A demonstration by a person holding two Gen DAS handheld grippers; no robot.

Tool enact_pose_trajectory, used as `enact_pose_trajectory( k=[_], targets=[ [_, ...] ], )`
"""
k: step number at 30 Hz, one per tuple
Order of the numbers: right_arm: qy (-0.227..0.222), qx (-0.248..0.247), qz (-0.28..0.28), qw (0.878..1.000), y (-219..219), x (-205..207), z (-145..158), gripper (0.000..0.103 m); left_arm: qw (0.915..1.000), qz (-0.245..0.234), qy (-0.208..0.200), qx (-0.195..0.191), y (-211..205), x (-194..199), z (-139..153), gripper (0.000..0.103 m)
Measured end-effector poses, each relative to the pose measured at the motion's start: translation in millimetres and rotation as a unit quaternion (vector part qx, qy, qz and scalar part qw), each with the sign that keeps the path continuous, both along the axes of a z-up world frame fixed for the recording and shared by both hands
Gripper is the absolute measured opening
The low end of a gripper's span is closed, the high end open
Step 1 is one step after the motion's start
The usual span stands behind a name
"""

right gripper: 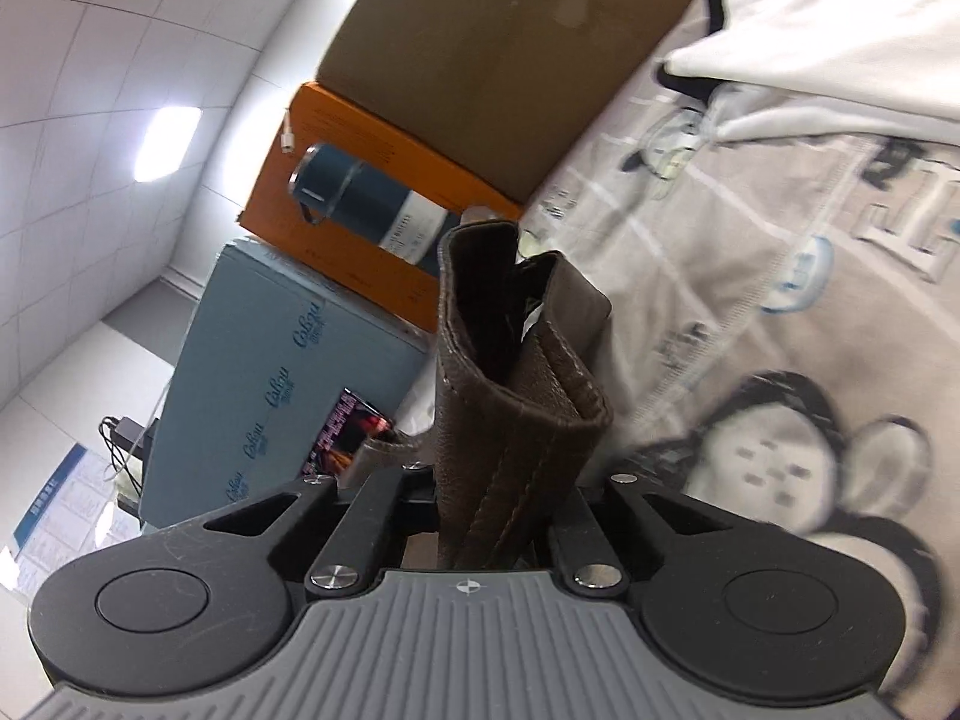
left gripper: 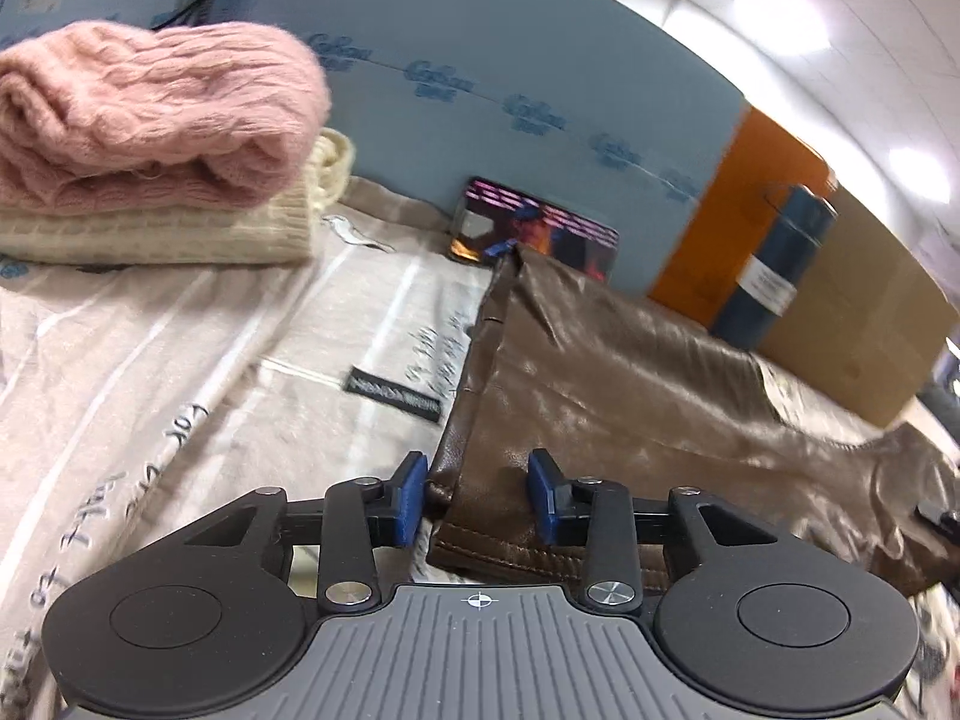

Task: Fold clothes

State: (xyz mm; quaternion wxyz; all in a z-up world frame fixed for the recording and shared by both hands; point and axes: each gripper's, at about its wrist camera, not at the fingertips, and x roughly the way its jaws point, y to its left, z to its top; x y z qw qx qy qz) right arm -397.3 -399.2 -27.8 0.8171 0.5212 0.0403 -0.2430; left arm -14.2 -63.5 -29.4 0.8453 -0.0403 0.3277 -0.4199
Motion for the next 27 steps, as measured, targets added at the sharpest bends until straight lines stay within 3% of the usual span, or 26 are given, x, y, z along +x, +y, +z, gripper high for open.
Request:
enact_pose_trajectory(
  k=[5, 9, 10, 12, 17, 20, 22, 24, 27],
  targets=[
    [0.018, -0.031, -0.013, 0.999, 6.2, -40.7, 6.5, 0.005, 0.9975, -0.069, 0.004, 0.012, 11.9, -32.6, -1.1, 0.035],
    [0.067, -0.084, -0.043, 0.993, 3.8, -57.2, 14.2, 0.005, 0.9886, -0.143, -0.042, 0.020, 12.9, -57.5, 6.8, 0.041],
    [0.079, -0.095, -0.050, 0.991, 2.8, -58.7, 15.6, 0.005, 0.9869, -0.146, -0.064, 0.024, 11.1, -61.1, 10.1, 0.053],
    [0.071, -0.095, -0.060, 0.991, -1.1, -60.9, 14.9, 0.005, 0.9848, -0.134, -0.106, 0.031, 7.1, -63.0, 16.9, 0.062],
    [0.036, -0.067, -0.093, 0.993, -6.6, -61.6, 6.5, 0.015, 0.9698, -0.128, -0.197, 0.063, -16.9, -57.6, 26.8, 0.065],
    [0.016, -0.048, -0.114, 0.992, -9.9, -62.6, 1.5, 0.030, 0.9671, -0.132, -0.206, 0.069, -35.6, -45.3, 30.6, 0.066],
    [0.000, -0.038, -0.128, 0.991, -11.5, -65.1, 0.4, 0.031, 0.9672, -0.131, -0.206, 0.070, -50.8, -36.9, 32.2, 0.069],
    [-0.014, -0.035, -0.134, 0.990, -12.3, -66.4, 1.3, 0.016, 0.9675, -0.133, -0.204, 0.068, -62.8, -28.4, 29.7, 0.072],
    [-0.025, -0.048, -0.122, 0.991, -7.9, -61.9, 11.0, 0.012, 0.9715, -0.114, -0.194, 0.075, -80.9, -15.3, 20.3, 0.072]
  ],
)
